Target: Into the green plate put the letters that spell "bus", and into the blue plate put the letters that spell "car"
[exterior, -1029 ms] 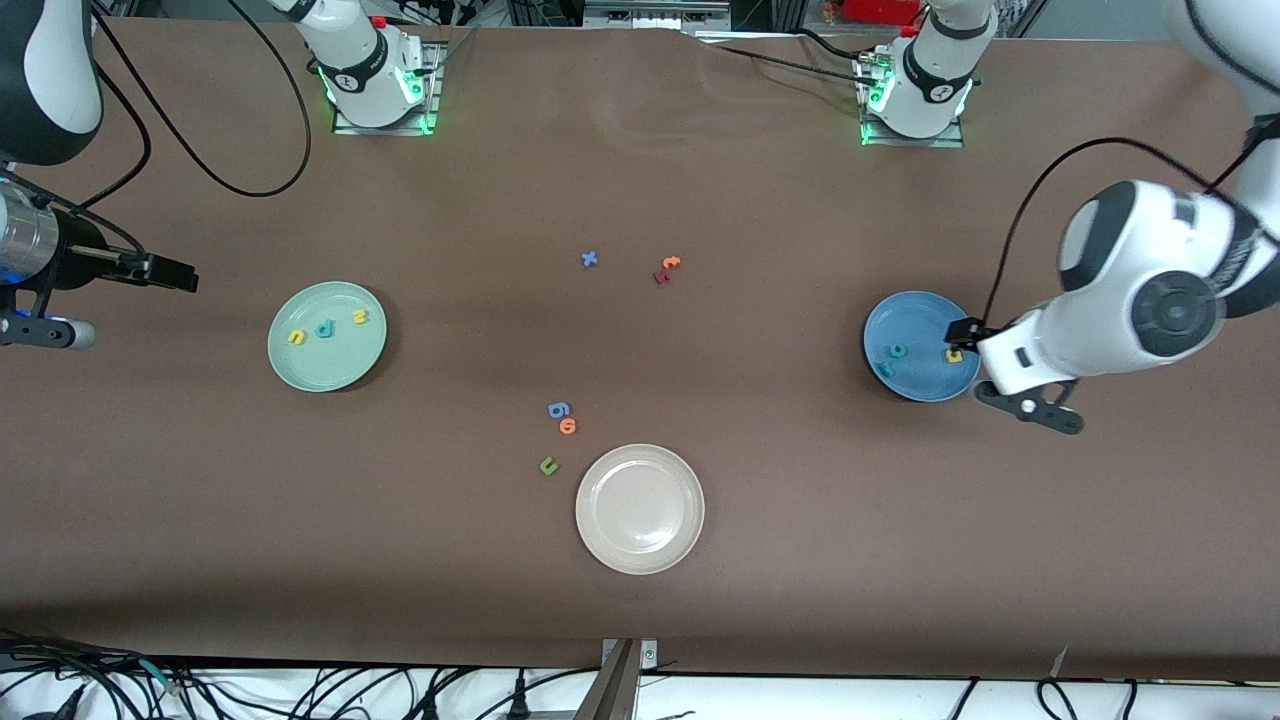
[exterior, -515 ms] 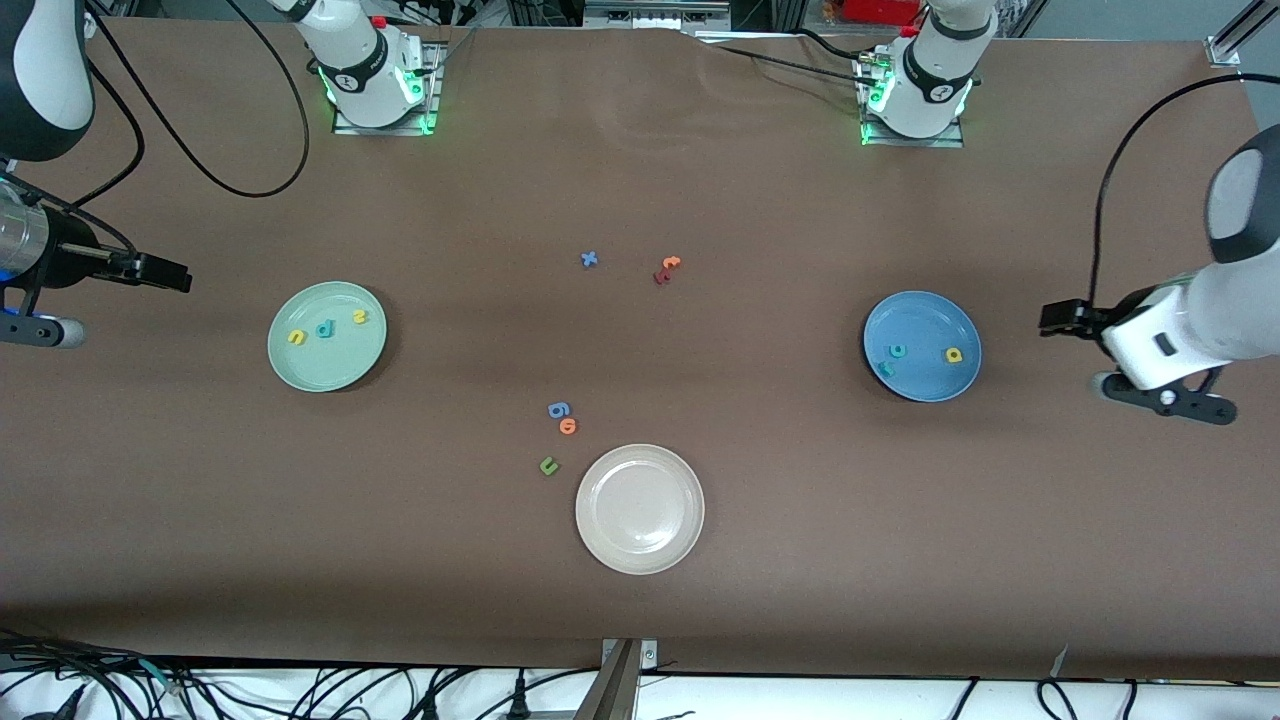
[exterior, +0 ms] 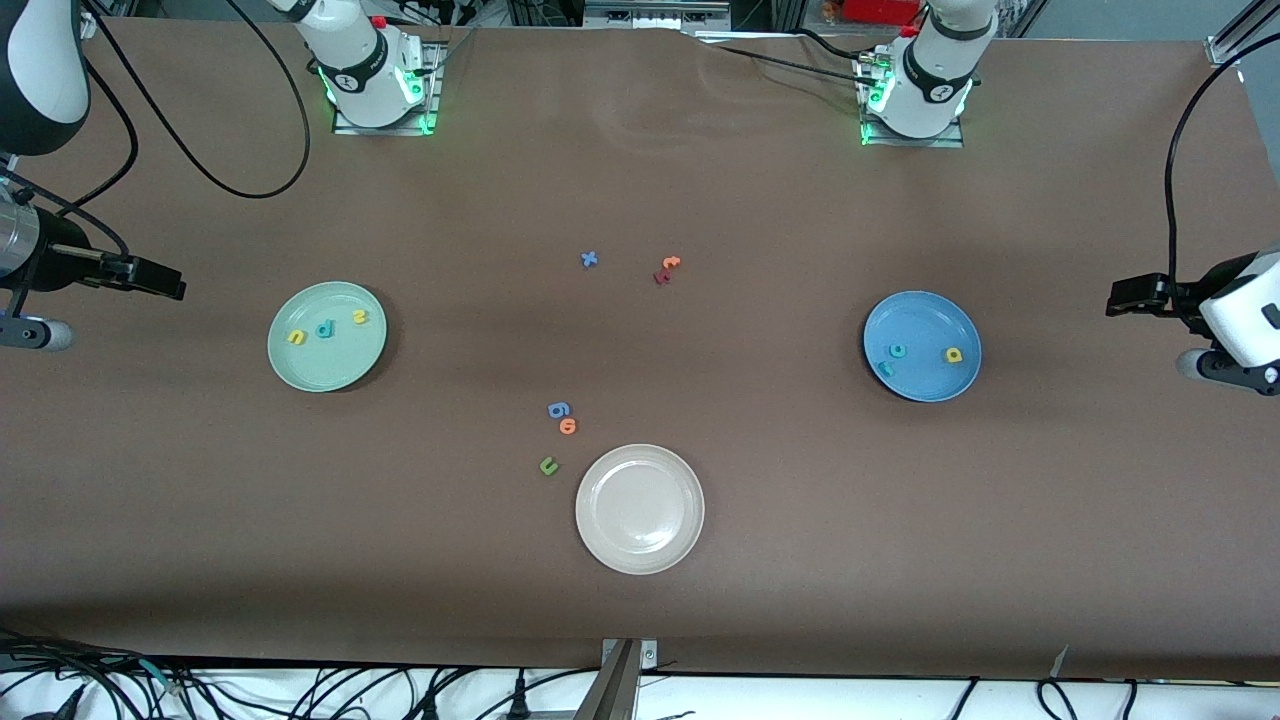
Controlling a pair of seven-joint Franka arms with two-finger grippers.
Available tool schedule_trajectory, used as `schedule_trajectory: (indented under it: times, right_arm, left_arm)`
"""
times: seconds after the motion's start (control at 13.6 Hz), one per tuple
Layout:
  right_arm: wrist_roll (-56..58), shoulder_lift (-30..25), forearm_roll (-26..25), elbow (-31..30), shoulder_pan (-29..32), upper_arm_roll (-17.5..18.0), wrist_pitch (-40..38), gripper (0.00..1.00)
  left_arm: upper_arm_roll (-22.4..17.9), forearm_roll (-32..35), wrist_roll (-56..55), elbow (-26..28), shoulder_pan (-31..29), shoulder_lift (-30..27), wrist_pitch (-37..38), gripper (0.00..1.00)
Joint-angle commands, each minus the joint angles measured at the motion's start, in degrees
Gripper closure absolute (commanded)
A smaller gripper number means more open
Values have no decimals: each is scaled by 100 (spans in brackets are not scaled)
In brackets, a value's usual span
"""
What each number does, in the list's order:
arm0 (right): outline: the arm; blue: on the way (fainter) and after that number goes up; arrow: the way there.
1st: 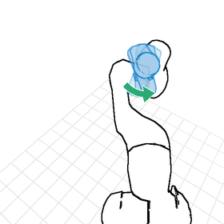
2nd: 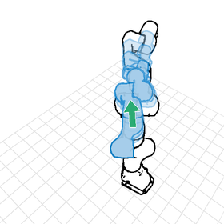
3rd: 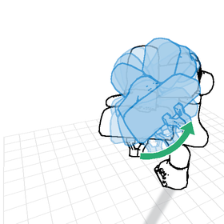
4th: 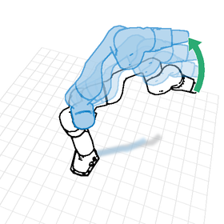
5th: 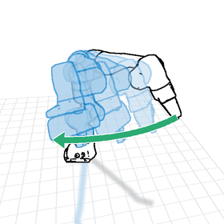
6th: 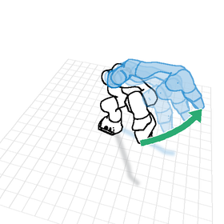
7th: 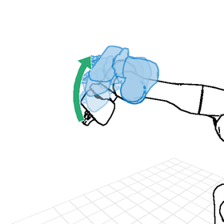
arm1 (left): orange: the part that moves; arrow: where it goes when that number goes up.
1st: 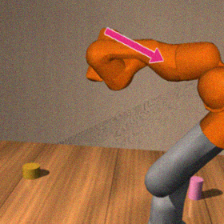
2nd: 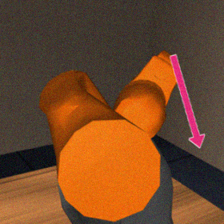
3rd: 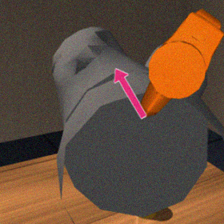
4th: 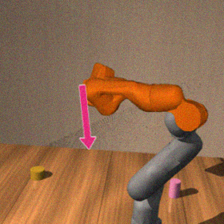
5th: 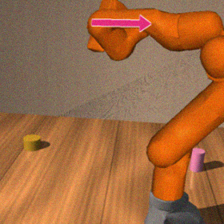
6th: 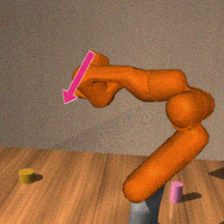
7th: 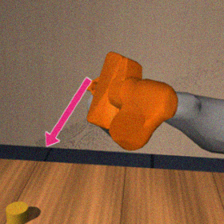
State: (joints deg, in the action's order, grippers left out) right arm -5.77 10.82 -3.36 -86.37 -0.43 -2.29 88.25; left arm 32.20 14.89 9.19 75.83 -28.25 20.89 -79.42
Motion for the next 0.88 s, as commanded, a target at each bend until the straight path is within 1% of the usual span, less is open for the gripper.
schedule_trajectory:
  times: [0.0, 0.07, 0.15, 0.22, 0.37, 0.44, 0.59, 0.74, 0.81]
  right_arm:
    - [-65, -71, 2, 14, 8, 27, 8, 0]
    - [-73, -71, -7, 15, -1, 53, -1, 0]
    - [-73, -80, -7, 32, -1, 62, 8, 0]
    - [-73, -80, -7, 32, -1, 62, -1, 0]
    - [-65, -80, -7, 32, -1, 62, -1, 0]
    - [-65, -80, -7, 32, -1, 62, -1, 0]
    - [-65, -80, -7, 32, -1, 54, -1, 0]
    - [-65, -80, -7, 32, -1, 62, -1, 0]
    - [-65, -80, -7, 32, -1, 62, -1, 0]
  left_arm:
    - [-1885, -677, 127, 281, 1634, -602, -99, 0]
    - [-2397, -1020, 136, 552, 2030, -839, -292, 0]
    - [-2742, -1188, 118, 886, 2339, -1050, -520, 0]
    - [-2919, -1216, 57, 1185, 2586, -1235, -705, 0]
    - [-3340, -1234, -31, 1320, 3008, -1324, -838, 0]
    - [-3430, -1304, -83, 1416, 3053, -1447, -934, 0]
    - [-3588, -1541, -101, 1862, 3098, -1710, -1320, 0]
    - [-3842, -1524, -189, 1988, 3431, -1781, -1410, 0]
    - [-3852, -1515, -224, 2049, 3432, -1860, -1471, 0]
